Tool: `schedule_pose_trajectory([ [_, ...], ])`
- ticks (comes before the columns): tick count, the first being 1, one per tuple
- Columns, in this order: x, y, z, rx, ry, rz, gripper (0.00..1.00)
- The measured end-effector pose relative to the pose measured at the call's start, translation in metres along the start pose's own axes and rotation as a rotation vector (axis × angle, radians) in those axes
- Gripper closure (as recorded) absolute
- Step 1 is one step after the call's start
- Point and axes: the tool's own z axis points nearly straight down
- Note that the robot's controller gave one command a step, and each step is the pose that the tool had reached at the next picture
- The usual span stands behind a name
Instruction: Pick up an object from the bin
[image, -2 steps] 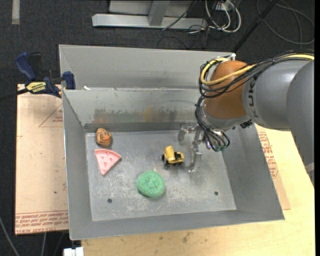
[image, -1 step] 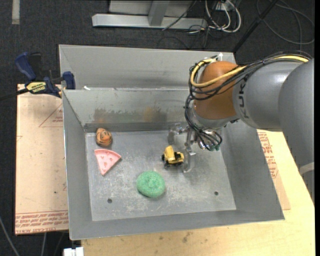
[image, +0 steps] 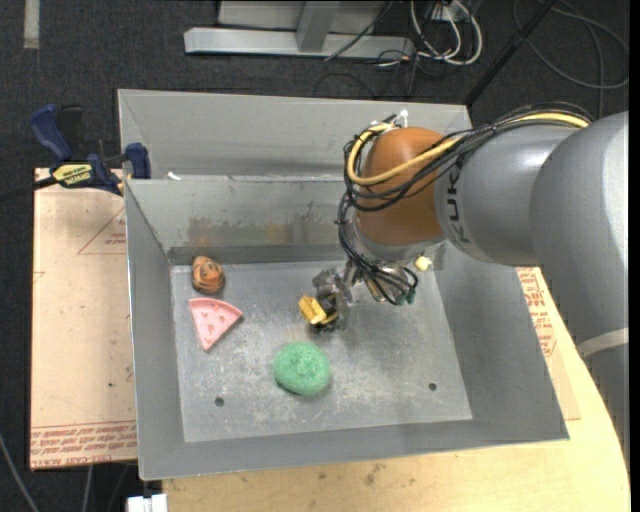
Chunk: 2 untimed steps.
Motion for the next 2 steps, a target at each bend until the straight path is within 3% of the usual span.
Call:
schedule_pose_trajectory([
  [2,0.0005,0.0003,-0.0019,-0.001,0.003,-0.001,1.00],
])
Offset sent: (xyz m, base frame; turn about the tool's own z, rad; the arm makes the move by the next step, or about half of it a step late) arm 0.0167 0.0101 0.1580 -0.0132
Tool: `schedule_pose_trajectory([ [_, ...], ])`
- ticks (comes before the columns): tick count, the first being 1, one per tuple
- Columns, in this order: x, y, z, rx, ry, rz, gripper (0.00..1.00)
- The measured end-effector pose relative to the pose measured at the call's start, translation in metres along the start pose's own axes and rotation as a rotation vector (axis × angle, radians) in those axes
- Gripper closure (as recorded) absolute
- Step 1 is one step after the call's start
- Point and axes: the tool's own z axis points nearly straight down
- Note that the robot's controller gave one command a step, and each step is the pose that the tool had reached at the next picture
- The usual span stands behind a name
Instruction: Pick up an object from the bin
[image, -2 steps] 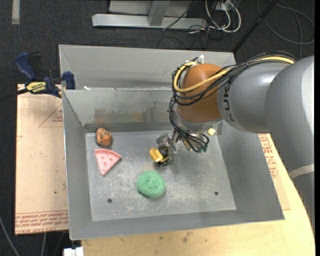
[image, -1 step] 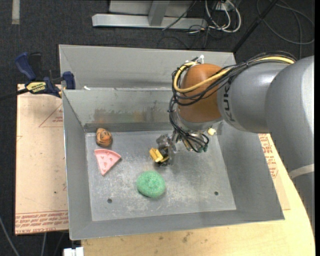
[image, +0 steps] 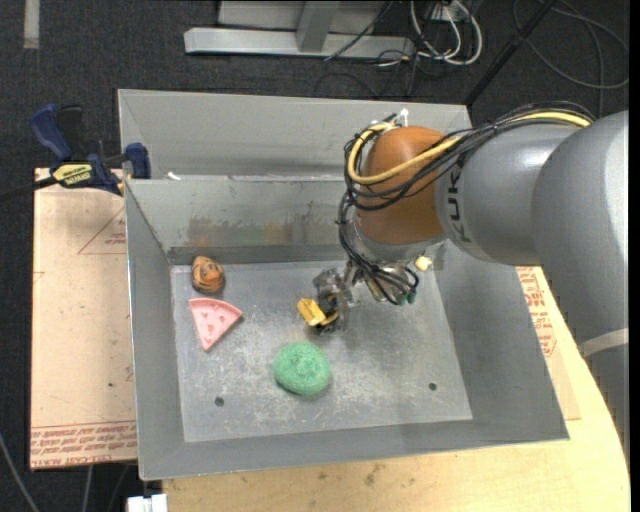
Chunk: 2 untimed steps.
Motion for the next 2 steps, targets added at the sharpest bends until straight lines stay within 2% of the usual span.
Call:
schedule_pose_trajectory([
  [1,-0.010,-0.002,-0.044,0.003,-0.010,-0.039,1.00],
  [2,0.029,-0.014,-0.249,0.001,-0.001,0.007,1.00],
])
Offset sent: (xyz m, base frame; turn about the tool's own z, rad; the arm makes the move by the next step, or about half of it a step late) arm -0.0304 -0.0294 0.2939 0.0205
